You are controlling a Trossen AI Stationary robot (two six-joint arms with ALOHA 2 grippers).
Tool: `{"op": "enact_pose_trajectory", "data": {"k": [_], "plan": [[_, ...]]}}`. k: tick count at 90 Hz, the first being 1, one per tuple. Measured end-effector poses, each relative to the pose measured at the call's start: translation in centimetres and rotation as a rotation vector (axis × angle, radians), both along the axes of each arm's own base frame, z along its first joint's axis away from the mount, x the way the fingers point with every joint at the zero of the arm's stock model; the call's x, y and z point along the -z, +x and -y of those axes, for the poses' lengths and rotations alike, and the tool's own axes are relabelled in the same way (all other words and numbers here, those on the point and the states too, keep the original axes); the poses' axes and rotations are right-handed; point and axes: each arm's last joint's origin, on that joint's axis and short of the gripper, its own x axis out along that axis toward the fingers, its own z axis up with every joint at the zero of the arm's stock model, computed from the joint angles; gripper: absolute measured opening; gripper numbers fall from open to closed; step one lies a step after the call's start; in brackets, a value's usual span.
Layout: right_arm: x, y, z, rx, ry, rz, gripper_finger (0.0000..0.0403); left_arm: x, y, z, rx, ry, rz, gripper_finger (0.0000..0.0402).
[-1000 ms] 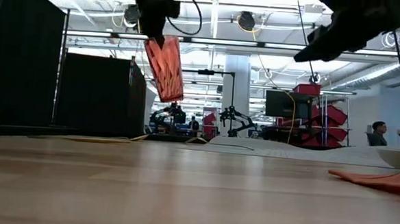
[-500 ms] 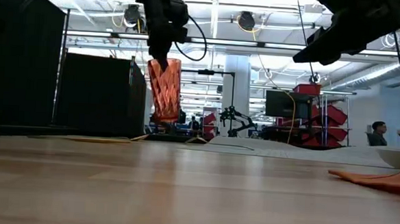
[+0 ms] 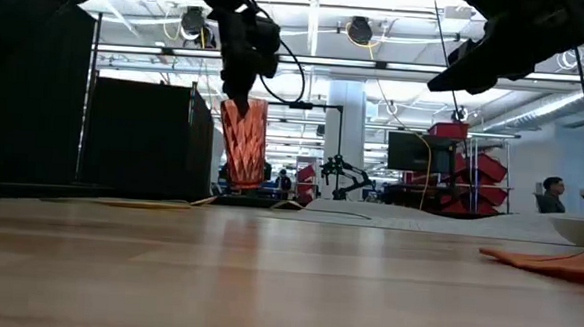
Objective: Set table place
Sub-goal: Move the orange cup to the top center of the table
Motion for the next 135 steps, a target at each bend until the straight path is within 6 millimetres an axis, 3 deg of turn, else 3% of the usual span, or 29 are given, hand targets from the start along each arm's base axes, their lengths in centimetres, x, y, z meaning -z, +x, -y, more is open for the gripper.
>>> {"op": "enact_pose_trajectory", "data": {"k": [16,95,125,135], "plan": [[0.0,0.0,0.0,0.001,0.002,0.001,0.0102,0.9,0.3,-0.5,0.001,-0.013,-0.018,0.0000],[-0.2,0.1,0.0,0.000,0.006,0.024,0.0102,1.2,-0.3,-1.4,-0.024,-0.055,0.013,0.0000],[-0.4,0.2,0.0,-0.005,0.000,0.038,0.0102,4.1,0.6,-1.7,-0.019,-0.135,-0.062,0.0000],[-0.3,0.2,-0.1,-0.006,-0.001,0.037,0.0102,4.2,0.7,-1.7,-0.016,-0.135,-0.061,0.0000]]}}
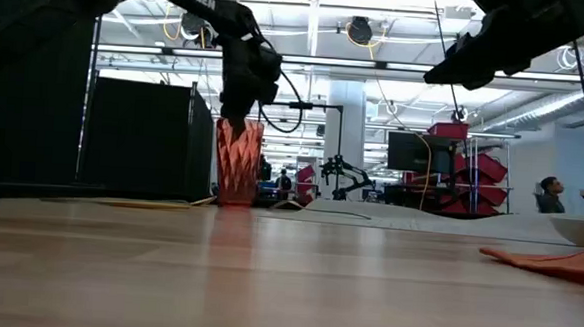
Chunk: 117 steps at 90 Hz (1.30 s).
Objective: Set table place
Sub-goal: Move the orange cup to the top center of the table, then put the gray table mat on the center of the table
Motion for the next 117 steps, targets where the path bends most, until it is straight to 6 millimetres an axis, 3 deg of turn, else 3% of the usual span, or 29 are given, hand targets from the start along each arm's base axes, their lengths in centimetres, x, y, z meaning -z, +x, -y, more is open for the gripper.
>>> {"op": "enact_pose_trajectory", "data": {"k": [12,39,75,102,117], "plan": [[0.0,0.0,0.0,-0.004,-0.008,0.000,0.0102,-0.3,0.1,-0.1,-0.001,0.010,0.009,0.0012],[-0.1,0.1,0.0,-0.011,-0.019,0.011,0.0102,-1.6,0.5,-0.1,-0.018,0.053,0.048,0.0077],[-0.1,0.1,0.0,-0.010,-0.018,0.011,0.0102,-1.9,0.5,0.2,-0.016,0.077,0.034,0.0085],[-0.1,0.1,0.0,-0.007,-0.012,0.012,0.0102,-5.4,0.4,1.1,-0.012,0.154,0.121,0.0085],[-0.1,0.1,0.0,-0.008,-0.009,0.013,0.0102,-7.5,-0.2,2.8,-0.009,0.173,0.148,0.0085]]}}
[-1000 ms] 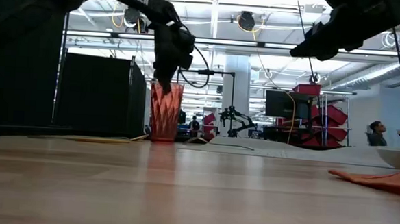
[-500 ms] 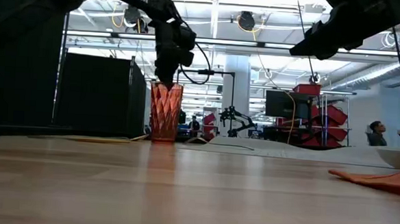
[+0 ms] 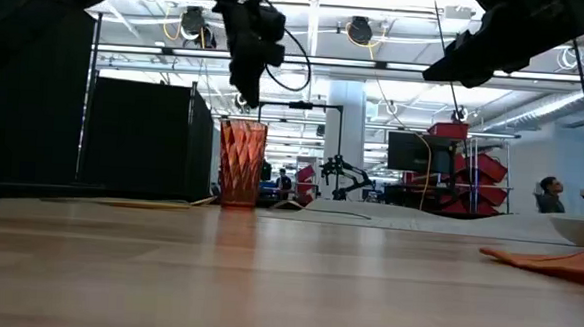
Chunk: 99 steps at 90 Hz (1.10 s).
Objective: Set table place
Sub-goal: Put the gray table mat on the center of the table
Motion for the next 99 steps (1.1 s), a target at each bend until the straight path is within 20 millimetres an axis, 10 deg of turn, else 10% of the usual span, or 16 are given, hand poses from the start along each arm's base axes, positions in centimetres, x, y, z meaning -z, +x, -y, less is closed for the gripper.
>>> {"op": "enact_pose_trajectory", "data": {"k": [31,55,99], "plan": [[0.1,-0.1,-0.3,-0.038,0.071,-0.014,0.0102,-2.8,2.6,8.9,0.188,-0.008,0.011,0.0085],[0.1,-0.2,-0.7,-0.064,0.107,-0.021,0.0102,-1.2,6.1,15.3,0.403,-0.055,-0.032,0.0085],[0.1,-0.5,-2.0,-0.152,0.164,-0.032,0.0102,8.2,11.9,15.2,0.401,0.038,-0.301,0.0085]]}}
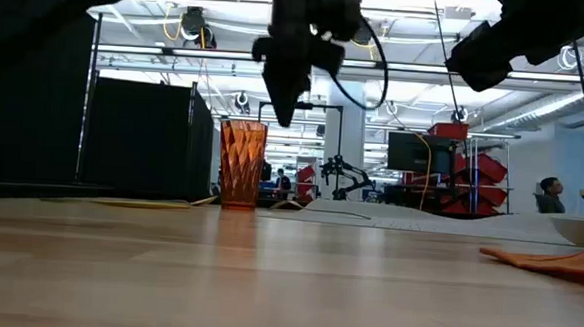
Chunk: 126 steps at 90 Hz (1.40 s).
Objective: Set table place
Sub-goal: Put the gray table mat on the center of the table
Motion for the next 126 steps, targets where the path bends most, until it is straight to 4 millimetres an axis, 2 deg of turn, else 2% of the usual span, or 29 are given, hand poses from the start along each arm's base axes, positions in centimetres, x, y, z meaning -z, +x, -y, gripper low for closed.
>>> {"op": "enact_pose_trajectory", "data": {"k": [15,25,38,58,84,113,126], "plan": [[0.2,-0.2,-0.3,-0.051,0.028,-0.033,0.0102,3.0,1.8,1.1,0.029,-0.008,-0.033,0.0085],[-0.1,-0.4,-0.8,-0.085,0.014,0.006,0.0102,4.1,2.6,1.8,0.061,-0.005,-0.024,0.0085],[-2.0,-1.4,-1.4,-0.130,-0.006,0.154,0.0102,5.4,3.5,2.0,0.070,-0.001,-0.005,0.0085],[-5.0,-4.0,-1.3,-0.115,-0.067,0.384,0.0102,6.6,4.6,1.4,0.054,-0.036,0.062,0.0085],[-7.9,-6.3,-0.2,-0.071,-0.095,0.638,0.0102,10.4,5.3,1.4,0.046,-0.135,0.004,0.0085],[-9.8,-8.1,0.5,-0.126,-0.085,0.831,0.0102,11.0,6.2,2.0,0.061,-0.098,0.054,0.0085],[-10.1,-8.6,0.7,-0.160,-0.078,0.871,0.0102,11.4,6.8,2.1,0.030,-0.035,0.085,0.0099]]}}
